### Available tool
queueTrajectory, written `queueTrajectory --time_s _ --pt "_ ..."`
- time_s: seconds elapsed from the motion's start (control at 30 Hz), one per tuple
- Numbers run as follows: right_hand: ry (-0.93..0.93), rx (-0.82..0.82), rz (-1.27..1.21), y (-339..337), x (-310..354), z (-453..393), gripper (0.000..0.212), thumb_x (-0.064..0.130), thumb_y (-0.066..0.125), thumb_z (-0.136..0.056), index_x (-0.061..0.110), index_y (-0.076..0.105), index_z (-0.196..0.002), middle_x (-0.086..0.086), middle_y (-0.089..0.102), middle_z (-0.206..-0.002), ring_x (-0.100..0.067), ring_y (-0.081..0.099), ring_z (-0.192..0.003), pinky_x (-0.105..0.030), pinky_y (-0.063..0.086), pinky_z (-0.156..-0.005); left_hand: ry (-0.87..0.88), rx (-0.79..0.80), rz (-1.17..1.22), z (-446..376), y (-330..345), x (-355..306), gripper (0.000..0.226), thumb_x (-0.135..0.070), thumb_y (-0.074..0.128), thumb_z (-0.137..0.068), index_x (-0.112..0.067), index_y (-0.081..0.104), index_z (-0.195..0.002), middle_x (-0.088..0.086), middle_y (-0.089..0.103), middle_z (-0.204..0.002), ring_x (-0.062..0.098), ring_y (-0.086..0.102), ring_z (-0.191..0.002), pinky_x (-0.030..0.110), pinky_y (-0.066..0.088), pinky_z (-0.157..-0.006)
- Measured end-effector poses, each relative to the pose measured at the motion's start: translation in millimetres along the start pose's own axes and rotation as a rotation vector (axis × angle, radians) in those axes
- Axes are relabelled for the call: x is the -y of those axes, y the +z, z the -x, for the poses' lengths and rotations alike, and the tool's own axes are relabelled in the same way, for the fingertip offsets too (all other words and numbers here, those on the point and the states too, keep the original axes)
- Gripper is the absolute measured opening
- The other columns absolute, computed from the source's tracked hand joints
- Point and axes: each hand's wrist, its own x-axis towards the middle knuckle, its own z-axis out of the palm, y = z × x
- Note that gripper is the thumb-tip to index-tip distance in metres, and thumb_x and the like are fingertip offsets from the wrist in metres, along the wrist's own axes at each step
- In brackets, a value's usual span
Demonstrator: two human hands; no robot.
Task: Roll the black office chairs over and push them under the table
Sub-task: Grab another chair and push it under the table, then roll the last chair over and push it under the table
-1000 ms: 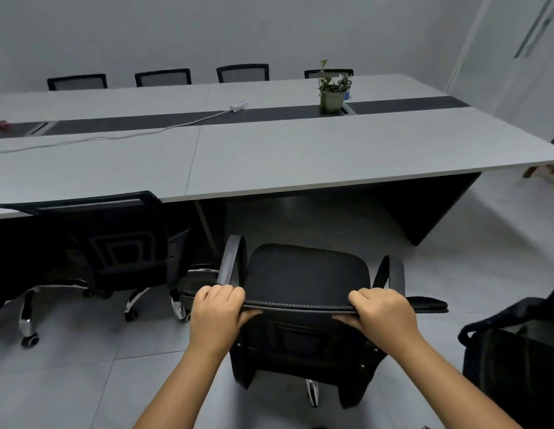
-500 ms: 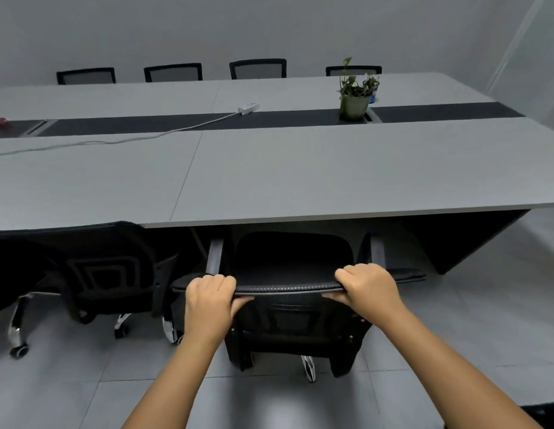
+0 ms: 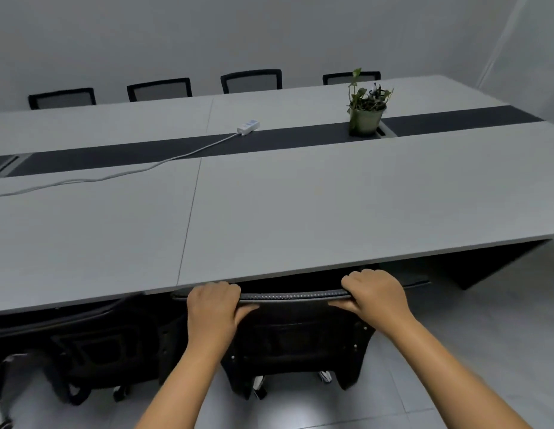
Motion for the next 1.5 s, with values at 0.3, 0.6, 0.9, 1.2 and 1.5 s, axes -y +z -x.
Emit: queueTrajectory --time_s 0.3,0.6,0.9,1.2,1.5 --pt "-0.040 -0.037 -0.015 28 -23 -37 0.048 0.056 0.044 -0.073 0.015 0.050 -0.049 0.003 0.044 -0.043 -0.016 0.041 -0.036 -0.017 0.017 -0.045 0.042 -0.245 0.032 -30 35 17 0.045 -0.056 0.028 -0.092 -0.017 0.037 -0.071 0.002 0.047 -0.046 0.020 0.041 -0.050 0.029 0.018 -0.055" --pt "-0.060 -0.093 -0.049 41 -40 -37 0.060 0.060 0.033 -0.087 0.015 0.049 -0.050 0.002 0.043 -0.044 -0.016 0.038 -0.038 -0.019 0.017 -0.047 0.067 -0.365 0.036 -27 55 4 0.040 -0.051 0.034 -0.093 -0.016 0.045 -0.077 0.003 0.058 -0.050 0.016 0.038 -0.061 0.028 0.023 -0.056" --pt "0.286 -0.034 -0.180 27 -14 -8 0.045 0.051 0.050 -0.071 0.011 0.066 -0.083 -0.008 0.069 -0.091 -0.026 0.060 -0.088 -0.035 0.043 -0.086 -0.219 0.023 0.328 -12 14 -43 0.041 -0.036 0.042 -0.080 -0.007 0.071 -0.087 0.011 0.071 -0.088 0.025 0.061 -0.086 0.045 0.033 -0.088" --pt "1.383 -0.012 -0.785 -39 91 157 0.057 0.055 0.046 -0.070 0.025 0.048 -0.118 0.015 0.037 -0.127 -0.005 0.039 -0.123 0.001 0.022 -0.094 -0.336 0.653 1.308 61 25 -117 0.030 -0.044 0.055 -0.068 -0.068 0.055 -0.087 -0.034 0.062 -0.102 -0.012 0.054 -0.100 0.010 0.040 -0.093" --pt "2.130 -0.318 -0.797 -101 171 299 0.034 0.009 0.061 -0.083 0.038 0.047 -0.094 -0.002 0.055 -0.115 0.000 0.052 -0.099 0.001 0.040 -0.070 -0.040 1.665 1.067 68 49 -182 0.049 -0.069 0.050 -0.072 -0.046 0.040 -0.114 -0.028 0.024 -0.128 -0.038 0.032 -0.096 -0.006 0.030 -0.088"
